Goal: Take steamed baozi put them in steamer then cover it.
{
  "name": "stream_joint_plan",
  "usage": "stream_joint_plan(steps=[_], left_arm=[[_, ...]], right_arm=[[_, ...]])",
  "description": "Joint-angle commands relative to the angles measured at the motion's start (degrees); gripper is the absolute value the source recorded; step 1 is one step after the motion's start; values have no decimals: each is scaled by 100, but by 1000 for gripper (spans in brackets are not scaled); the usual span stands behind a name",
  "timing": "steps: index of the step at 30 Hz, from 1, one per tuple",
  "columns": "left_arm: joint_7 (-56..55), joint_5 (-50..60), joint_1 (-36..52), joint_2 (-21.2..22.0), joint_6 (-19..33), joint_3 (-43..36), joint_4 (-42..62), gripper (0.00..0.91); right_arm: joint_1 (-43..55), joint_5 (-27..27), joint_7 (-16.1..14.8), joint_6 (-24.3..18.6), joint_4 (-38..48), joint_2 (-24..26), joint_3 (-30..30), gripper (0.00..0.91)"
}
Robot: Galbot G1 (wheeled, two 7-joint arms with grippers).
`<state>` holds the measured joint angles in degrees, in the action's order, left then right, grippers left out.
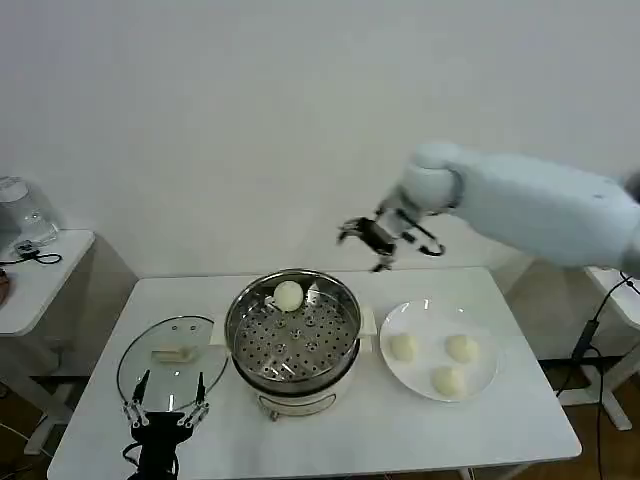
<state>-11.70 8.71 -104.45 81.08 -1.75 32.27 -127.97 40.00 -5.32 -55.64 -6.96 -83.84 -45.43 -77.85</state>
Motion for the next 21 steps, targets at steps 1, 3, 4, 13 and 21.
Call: stream_joint_plan(steps=[1,3,4,13,21], left_arm=[[5,-24,21,-59,-15,-27,-24,907],[10,-66,46,-88,-34,16,-66,907],[13,-84,51,-95,-41,34,-74,907],[16,-119,97,-59,-67,130,-101,907],[23,-113,109,-22,-84,190,-86,907]], right_arm=[[174,-187,-203,846,-758,1545,-458,907],[22,-152,-219,1058,-848,1662,-477,907],[-19,-156,-217,1075,-859,1671,-478,907],[-1603,-129,-42,1759,-512,1426,157,907],[-2721,112,151,1796,403,625,1055,907]])
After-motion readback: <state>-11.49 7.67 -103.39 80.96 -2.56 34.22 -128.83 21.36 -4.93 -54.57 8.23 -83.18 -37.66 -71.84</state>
